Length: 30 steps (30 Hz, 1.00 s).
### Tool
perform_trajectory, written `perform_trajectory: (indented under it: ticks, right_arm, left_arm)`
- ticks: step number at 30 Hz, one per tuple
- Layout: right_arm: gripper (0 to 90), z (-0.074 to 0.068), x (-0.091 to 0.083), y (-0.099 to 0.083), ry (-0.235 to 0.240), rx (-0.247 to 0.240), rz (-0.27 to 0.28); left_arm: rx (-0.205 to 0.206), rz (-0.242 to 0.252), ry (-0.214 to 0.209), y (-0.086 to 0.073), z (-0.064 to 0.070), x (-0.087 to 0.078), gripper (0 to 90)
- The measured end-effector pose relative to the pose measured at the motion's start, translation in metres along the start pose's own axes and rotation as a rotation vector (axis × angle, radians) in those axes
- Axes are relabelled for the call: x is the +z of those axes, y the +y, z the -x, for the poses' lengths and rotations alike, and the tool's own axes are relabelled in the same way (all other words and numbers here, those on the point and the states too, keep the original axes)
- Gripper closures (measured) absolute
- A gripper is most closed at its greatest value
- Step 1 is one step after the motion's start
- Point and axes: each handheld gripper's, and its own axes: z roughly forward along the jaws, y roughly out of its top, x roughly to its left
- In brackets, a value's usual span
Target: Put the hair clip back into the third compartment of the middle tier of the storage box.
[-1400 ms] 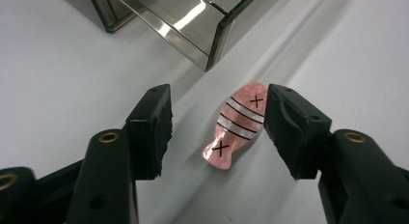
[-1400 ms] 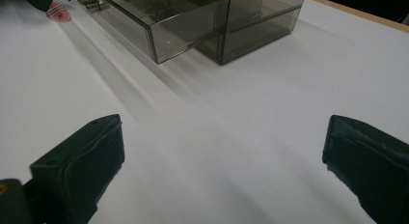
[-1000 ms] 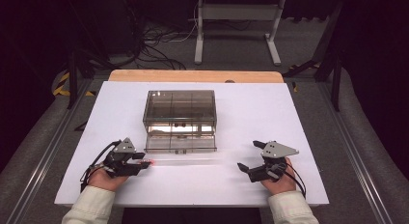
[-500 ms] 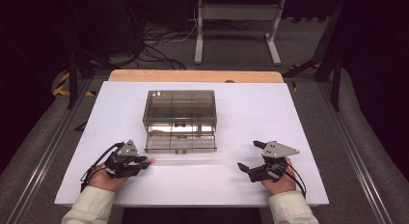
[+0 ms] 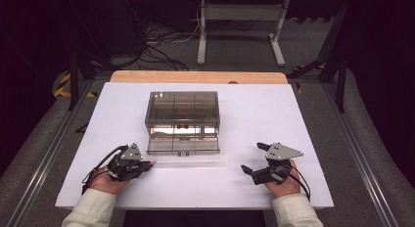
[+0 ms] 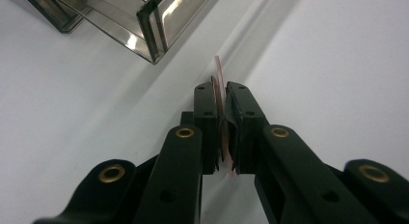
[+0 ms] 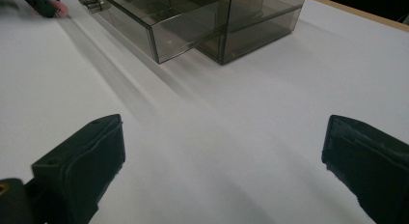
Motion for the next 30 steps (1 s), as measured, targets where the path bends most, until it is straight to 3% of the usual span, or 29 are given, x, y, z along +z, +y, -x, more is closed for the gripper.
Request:
perform_trajectory:
  ticks: [13, 20, 30]
  right_arm:
    - [1.7, 0.000, 0.000, 0.000, -0.002, 0.000, -0.001]
    - [1.7, 0.000, 0.000, 0.000, 0.000, -0.001, 0.000]
    - [1.7, 0.000, 0.000, 0.000, 0.000, 0.000, -0.002]
  left_arm:
    - [0.008, -0.005, 0.004, 0.001, 0.000, -0.001, 84.2]
    - [0.002, 0.013, -0.008, 0.000, -0.001, -0.005, 84.3]
    - [0.024, 0.038, -0.009, 0.004, 0.003, -0.013, 84.3]
